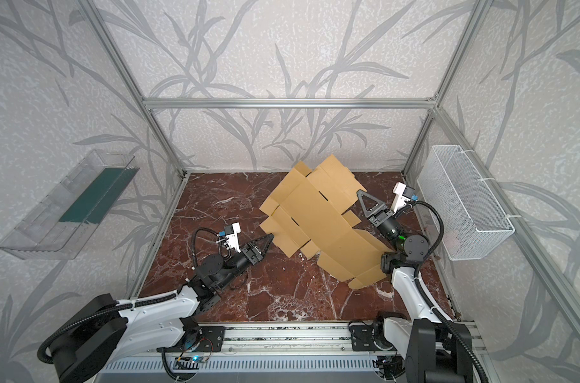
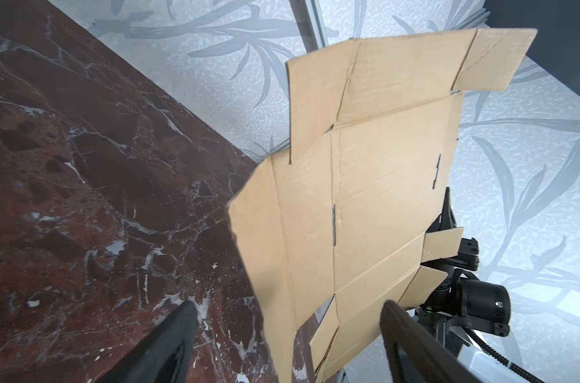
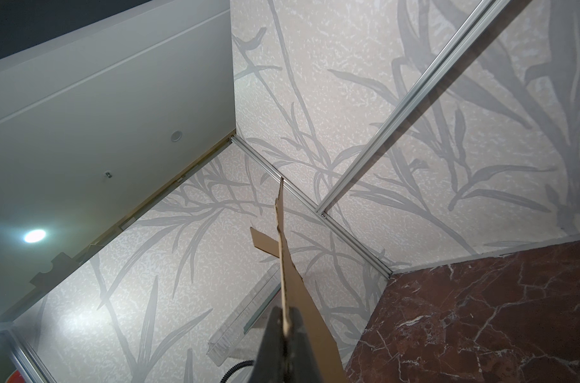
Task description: Fold the paper box
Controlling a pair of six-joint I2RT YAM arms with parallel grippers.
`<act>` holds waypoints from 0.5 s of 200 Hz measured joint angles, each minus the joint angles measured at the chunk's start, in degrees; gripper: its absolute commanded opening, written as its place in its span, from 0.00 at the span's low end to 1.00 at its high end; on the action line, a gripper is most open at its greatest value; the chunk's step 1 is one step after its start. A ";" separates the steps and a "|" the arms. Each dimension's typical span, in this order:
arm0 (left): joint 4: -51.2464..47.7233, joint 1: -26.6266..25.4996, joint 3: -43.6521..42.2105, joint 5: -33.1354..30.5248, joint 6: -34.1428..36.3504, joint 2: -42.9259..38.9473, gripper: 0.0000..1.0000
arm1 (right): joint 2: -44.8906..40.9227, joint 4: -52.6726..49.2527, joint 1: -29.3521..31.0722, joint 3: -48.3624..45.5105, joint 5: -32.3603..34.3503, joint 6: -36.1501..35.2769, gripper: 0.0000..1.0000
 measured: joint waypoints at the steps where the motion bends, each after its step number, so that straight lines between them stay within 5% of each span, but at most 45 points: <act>1: 0.15 0.04 0.00 0.00 0.11 0.04 0.73 | -0.02 0.00 0.00 0.00 -0.02 0.00 0.00; 18: 2.40 1.40 0.11 0.28 -0.35 0.66 0.59 | -0.22 0.02 0.00 0.00 -0.07 0.00 0.00; 40: 4.04 4.04 1.14 1.49 -1.09 1.68 0.53 | -0.24 0.02 0.00 0.00 -0.09 0.02 0.00; 100: 6.80 5.90 3.69 5.11 -1.31 5.46 0.62 | -0.26 0.02 0.00 0.00 -0.13 0.20 0.00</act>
